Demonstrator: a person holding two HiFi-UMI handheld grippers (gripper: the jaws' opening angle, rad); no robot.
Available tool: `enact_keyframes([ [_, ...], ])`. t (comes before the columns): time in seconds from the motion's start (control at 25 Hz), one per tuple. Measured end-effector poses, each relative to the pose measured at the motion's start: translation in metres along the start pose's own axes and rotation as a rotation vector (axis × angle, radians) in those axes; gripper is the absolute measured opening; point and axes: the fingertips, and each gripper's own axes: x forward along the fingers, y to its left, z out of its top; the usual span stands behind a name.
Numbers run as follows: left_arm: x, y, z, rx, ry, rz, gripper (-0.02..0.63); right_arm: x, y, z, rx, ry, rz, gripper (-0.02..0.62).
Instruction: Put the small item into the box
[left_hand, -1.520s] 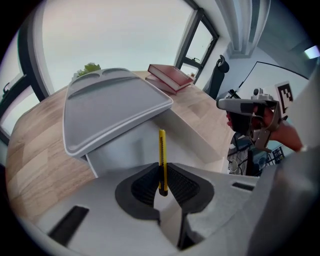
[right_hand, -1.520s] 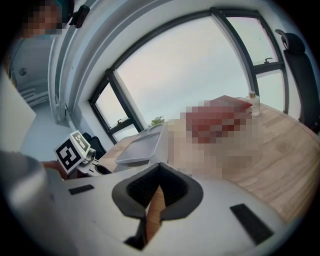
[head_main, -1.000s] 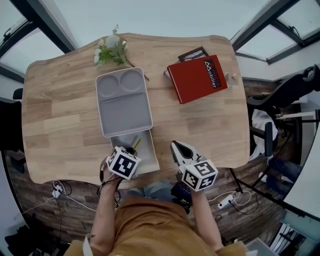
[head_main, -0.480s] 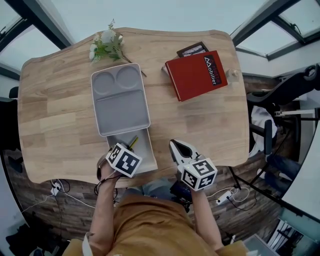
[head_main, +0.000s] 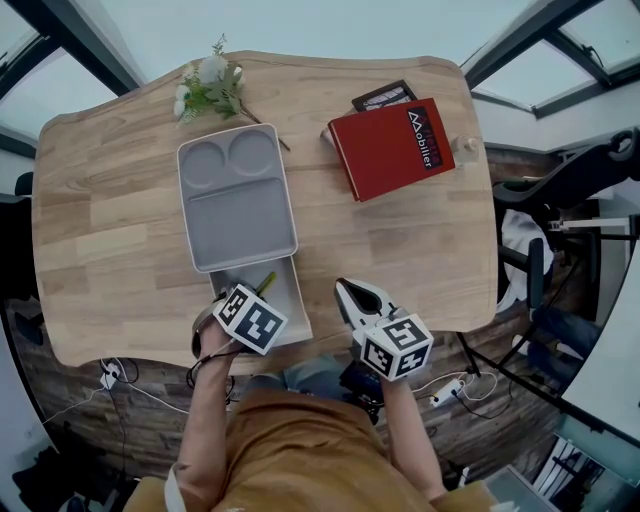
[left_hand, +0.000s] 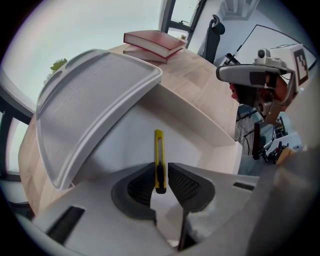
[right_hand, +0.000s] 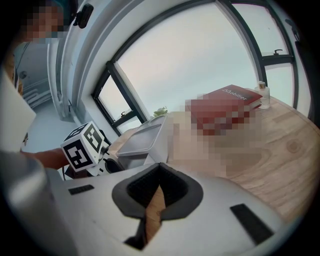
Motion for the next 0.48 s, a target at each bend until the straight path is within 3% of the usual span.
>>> enact_keyframes([
  [0.24,-0.002,0.000,0.008,-0.008,-0.067,-0.007,0.074,-0.003,0.001,-0.003,0.002,0.003,0.000,0.005],
  [0.48,-0.009,-0.001,0.014,-0.077,-0.151,-0.072,0.077,-0.006,0.006,0.003,-0.014,-0.010,0.004,0.005],
])
